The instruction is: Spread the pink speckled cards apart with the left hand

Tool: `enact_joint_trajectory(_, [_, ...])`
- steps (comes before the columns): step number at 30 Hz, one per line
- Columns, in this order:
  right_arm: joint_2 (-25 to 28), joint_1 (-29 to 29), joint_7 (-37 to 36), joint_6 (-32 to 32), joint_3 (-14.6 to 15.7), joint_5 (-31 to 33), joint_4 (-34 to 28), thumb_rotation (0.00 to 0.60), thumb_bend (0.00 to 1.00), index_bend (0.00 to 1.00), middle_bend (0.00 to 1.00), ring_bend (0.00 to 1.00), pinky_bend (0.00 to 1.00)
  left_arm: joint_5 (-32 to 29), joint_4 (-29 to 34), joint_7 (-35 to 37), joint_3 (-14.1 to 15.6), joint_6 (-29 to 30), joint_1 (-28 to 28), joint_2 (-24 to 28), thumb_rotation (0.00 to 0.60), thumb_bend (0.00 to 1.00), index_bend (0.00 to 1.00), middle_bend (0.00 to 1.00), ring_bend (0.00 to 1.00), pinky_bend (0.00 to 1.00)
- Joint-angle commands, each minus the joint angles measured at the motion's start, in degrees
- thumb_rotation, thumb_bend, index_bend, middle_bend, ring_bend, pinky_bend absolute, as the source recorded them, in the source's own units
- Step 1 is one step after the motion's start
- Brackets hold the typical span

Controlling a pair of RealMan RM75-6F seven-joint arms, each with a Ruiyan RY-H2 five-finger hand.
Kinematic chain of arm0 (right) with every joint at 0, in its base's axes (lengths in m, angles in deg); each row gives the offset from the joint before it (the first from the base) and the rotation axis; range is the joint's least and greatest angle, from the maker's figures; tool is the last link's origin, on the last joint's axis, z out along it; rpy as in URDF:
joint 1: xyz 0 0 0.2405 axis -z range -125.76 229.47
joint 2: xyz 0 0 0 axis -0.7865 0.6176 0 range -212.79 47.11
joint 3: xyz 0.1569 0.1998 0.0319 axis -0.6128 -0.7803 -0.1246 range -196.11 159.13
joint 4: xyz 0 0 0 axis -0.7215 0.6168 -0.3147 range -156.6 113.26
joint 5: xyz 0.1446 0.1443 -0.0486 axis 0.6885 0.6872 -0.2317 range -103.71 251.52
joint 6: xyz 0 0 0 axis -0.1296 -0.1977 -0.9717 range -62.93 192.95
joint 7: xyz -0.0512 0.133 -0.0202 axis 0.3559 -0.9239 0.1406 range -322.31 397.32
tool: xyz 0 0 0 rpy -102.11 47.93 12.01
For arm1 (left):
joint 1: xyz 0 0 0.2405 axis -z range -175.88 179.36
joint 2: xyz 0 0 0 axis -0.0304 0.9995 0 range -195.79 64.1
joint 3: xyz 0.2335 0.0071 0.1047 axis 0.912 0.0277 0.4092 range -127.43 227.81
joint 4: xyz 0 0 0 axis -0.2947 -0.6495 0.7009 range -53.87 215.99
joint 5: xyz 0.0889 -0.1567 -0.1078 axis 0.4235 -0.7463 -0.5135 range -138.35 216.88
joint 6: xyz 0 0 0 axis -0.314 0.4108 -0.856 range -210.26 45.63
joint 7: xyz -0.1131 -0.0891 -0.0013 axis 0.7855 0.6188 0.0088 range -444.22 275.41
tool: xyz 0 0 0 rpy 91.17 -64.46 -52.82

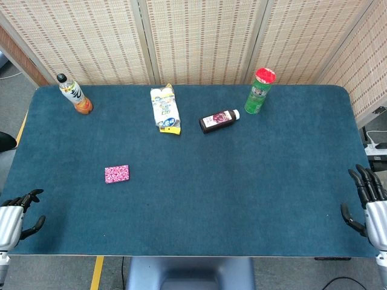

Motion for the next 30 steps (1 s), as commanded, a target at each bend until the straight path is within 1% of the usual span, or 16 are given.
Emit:
enact_joint_trajectory(1, [-0.42,0.92,-2.15,2.24,-0.57,-0.55,0.92,0.600,0.42,0.08,0.01,0.00,0.31,-0.30,0.22,-0.42,-0.02,-0.36,0.11,-0.06,0.600,0.30,0.22,0.38,0.43,0.47])
enact_joint_trajectory(6, [-0.45,0.88,-3.40,2.08,-0.78,-0.37,1.15,0.600,0.42,0.08,0.01,0.00,0.31,-0.28,0.49,-1.39,-0.12,-0.32,0.18,-0.46,0.600,0.30,0.22,0.38,0.43,0.47])
enact_joint_trajectory(8, [-0.27,0.72,-3.74,1.54,-0.60,-0.49,1.00,0.600,0.42,0.08,0.01,0.00,0.31,-0.14,0.31,-1.88,-0.20,-0.11,0.21,-0.87,0.600,0.30,0.22,0.40,0.44,0.49])
enact_joint_trajectory(10, [-0.26,0.51,-3.86,1.14,-0.60,-0.58,0.97,0.600,0.42,0.08,0.01,0.00,0.31,0.19,-0.04,-2.46,-0.32,-0.12,0.49,-1.55,0.600,0.31,0.21,0.50,0.53,0.54])
enact_joint_trajectory(11, [-0.33,0.42,-3.94,1.09,-0.70,-0.56,0.98,0.600,0.42,0.08,0.01,0.00,0.31,0.31,-0.23,-2.59,-0.35,-0.42,0.75,-1.83,0.600,0.31,0.21,0.58,0.62,0.60])
enact_joint_trajectory(13, [-0.69,0.19,-4.18,1.03,-1.08,-0.30,1.03,0.600,0.42,0.09,0.01,0.00,0.31,0.23,-0.63,-2.67,-0.77,-1.48,1.67,-2.65,0.600,0.31,0.20,0.76,0.82,0.77])
enact_joint_trajectory(14, [-0.88,0.09,-4.22,1.01,-1.26,-0.19,1.09,0.600,0.42,0.09,0.01,0.00,0.31,0.26,-0.89,-3.09,-1.03,-2.05,2.26,-3.02,0.600,0.31,0.21,0.82,0.89,0.85])
enact_joint_trajectory(15, [-1.15,-0.05,-4.19,0.99,-1.47,-0.09,1.23,0.600,0.42,0.09,0.01,0.00,0.31,0.19,-1.12,-4.12,-1.46,-2.89,3.14,-3.50,0.600,0.31,0.22,0.91,0.96,0.93])
enact_joint_trajectory(16, [-1.33,-0.15,-4.19,0.98,-1.57,-0.08,1.33,0.600,0.42,0.09,0.01,0.00,0.31,0.10,-1.12,-5.12,-1.79,-3.60,3.86,-3.87,0.600,0.31,0.23,0.97,0.99,0.98])
enact_joint_trajectory(18, [-1.56,-0.31,-4.26,0.73,-1.59,-0.10,1.56,0.600,0.42,0.10,0.01,0.00,0.31,-1.34,0.12,-7.60,-2.41,-6.55,5.66,-4.42,0.600,0.32,0.26,1.00,1.00,1.00])
enact_joint_trajectory(20, [-1.51,-0.46,-4.43,0.37,-1.53,-0.15,1.71,0.600,0.42,0.10,0.01,0.00,0.31,-3.90,2.81,-9.70,-2.92,-10.24,7.39,-4.18,0.600,0.33,0.26,1.00,1.00,1.00])
enact_joint_trajectory(21, [-1.45,-0.60,-4.67,0.16,-1.54,-0.18,1.84,0.600,0.42,0.11,0.01,0.00,0.31,-5.85,4.35,-11.29,-3.48,-12.57,8.68,-4.09,0.600,0.33,0.25,1.00,1.00,1.00])
enact_joint_trajectory(23, [-1.26,-0.76,-5.12,-0.17,-1.51,-0.18,2.00,0.600,0.42,0.11,0.01,0.00,0.31,-9.28,6.14,-14.31,-4.51,-15.23,10.44,-4.63,0.600,0.33,0.24,1.00,1.00,1.00])
enact_joint_trajectory(24, [-1.07,-0.85,-5.39,-0.41,-1.50,-0.12,2.05,0.600,0.42,0.11,0.01,0.00,0.31,-11.92,7.17,-16.69,-5.23,-16.78,11.64,-5.28,0.600,0.33,0.24,1.00,1.00,1.00])
enact_joint_trajectory(27, [-0.44,-1.00,-6.25,-0.93,-1.43,0.01,2.01,0.600,0.42,0.11,0.01,0.00,0.31,-19.67,9.20,-24.04,-7.15,-19.09,14.78,-7.83,0.600,0.33,0.21,1.00,1.00,1.00])
enact_joint_trajectory(30, [-0.04,-1.08,-7.14,-1.03,-1.43,-0.05,2.07,0.600,0.42,0.11,0.01,0.00,0.31,-26.83,9.72,-31.78,-9.16,-18.12,17.98,-12.04,0.600,0.33,0.18,1.00,1.00,1.00])
